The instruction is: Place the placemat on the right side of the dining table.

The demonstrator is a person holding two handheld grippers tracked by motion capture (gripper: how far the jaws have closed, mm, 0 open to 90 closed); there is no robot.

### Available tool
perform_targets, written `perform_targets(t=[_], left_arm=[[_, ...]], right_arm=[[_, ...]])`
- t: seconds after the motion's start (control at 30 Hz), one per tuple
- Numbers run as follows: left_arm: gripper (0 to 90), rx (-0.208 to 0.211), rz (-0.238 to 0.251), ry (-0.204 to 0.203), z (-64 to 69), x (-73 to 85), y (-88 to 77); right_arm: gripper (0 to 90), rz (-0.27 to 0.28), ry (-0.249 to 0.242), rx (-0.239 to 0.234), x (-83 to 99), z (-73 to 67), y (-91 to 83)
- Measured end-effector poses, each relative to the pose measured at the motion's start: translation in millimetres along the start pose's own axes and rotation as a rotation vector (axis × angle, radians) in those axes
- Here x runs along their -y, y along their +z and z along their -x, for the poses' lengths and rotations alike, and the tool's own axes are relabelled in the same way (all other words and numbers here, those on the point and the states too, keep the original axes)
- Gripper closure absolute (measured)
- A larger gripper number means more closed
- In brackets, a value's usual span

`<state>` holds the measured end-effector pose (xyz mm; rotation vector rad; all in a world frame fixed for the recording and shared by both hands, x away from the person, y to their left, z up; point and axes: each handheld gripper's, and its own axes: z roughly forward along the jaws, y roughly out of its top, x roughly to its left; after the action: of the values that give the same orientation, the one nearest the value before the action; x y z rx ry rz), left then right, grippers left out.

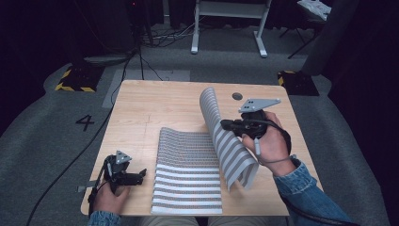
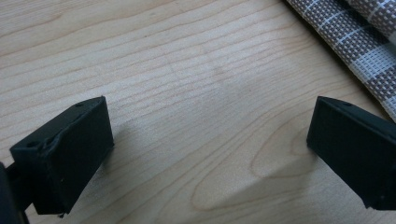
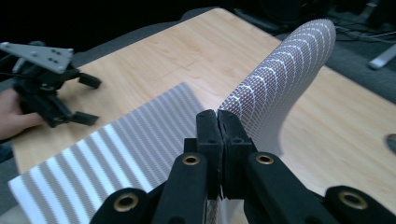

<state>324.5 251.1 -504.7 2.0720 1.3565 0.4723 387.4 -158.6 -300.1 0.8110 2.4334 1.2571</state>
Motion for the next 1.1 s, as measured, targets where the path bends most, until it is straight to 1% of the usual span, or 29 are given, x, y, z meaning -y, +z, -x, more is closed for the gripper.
perform_targets(t=[0.03, 0.23, 0.27, 0.3, 0.37, 0.4, 0.43, 0.57, 0.63, 0.67, 0.7, 0.73, 0.9, 0.93, 0.97, 1.03, 1.07, 1.1], left_arm=[[0.5, 0.000, 0.000, 0.000, 0.0, 0.0, 0.0], [0.5, 0.000, 0.000, 0.001, 0.0, 0.0, 0.0], [0.5, 0.000, 0.000, 0.001, 0.0, 0.0, 0.0], [0.5, 0.000, -0.001, 0.001, 0.0, 0.0, -0.1], [0.5, 0.000, -0.002, 0.001, 0.0, 0.0, -0.2], [0.5, 0.000, -0.002, 0.001, -0.1, 0.0, -0.2], [0.5, 0.001, -0.002, 0.001, -0.1, 0.0, -0.2], [0.5, 0.002, -0.001, -0.002, 0.0, -0.1, -0.1], [0.5, 0.003, 0.000, -0.009, 0.0, -0.5, 0.4], [0.5, -0.005, -0.001, -0.008, -0.1, -0.9, 0.5], [0.5, -0.003, 0.000, -0.009, -0.3, -1.1, 0.9], [0.5, -0.012, 0.002, -0.010, -0.1, -1.3, 1.4], [0.5, -0.008, 0.001, -0.015, -0.4, -1.8, 1.6], [0.5, -0.008, 0.001, -0.015, -0.4, -1.8, 1.6], [0.5, -0.005, 0.002, -0.016, -0.5, -2.0, 1.9], [0.5, -0.005, 0.001, -0.016, -0.5, -2.1, 1.9], [0.5, -0.005, 0.001, -0.016, -0.5, -2.1, 1.9], [0.5, -0.005, 0.001, -0.015, -0.7, -2.2, 2.0]], right_arm=[[89.2, 0.004, -0.002, 0.025, -1.0, 7.7, -6.9], [89.2, 0.023, 0.009, 0.094, -1.6, 34.9, -26.3], [89.2, 0.023, 0.009, 0.094, -1.6, 34.9, -26.3], [89.2, 0.028, 0.011, 0.121, -1.5, 45.0, -32.1], [89.3, 0.025, 0.002, 0.144, -0.9, 53.5, -36.1], [89.2, 0.019, 0.008, 0.158, -0.6, 57.8, -38.4], [89.2, 0.018, 0.003, 0.173, 0.1, 62.7, -40.3], [89.3, 0.019, 0.021, 0.217, 3.5, 80.8, -48.5], [89.3, 0.024, 0.035, 0.238, 6.1, 89.2, -52.5], [89.2, 0.027, 0.043, 0.244, 7.7, 93.4, -54.6], [89.3, 0.030, 0.055, 0.254, 9.2, 96.7, -56.4], [89.3, 0.028, 0.058, 0.261, 11.1, 100.4, -58.1], [89.3, 0.007, 0.070, 0.314, 18.5, 115.6, -68.5], [89.3, 0.007, 0.070, 0.314, 18.5, 115.6, -68.5], [89.3, 0.005, 0.077, 0.330, 20.4, 120.6, -73.5], [89.3, 0.001, 0.081, 0.346, 22.1, 125.1, -78.3], [89.3, 0.001, 0.081, 0.346, 22.1, 125.1, -78.3], [89.3, -0.004, 0.085, 0.362, 23.8, 129.3, -83.1]])
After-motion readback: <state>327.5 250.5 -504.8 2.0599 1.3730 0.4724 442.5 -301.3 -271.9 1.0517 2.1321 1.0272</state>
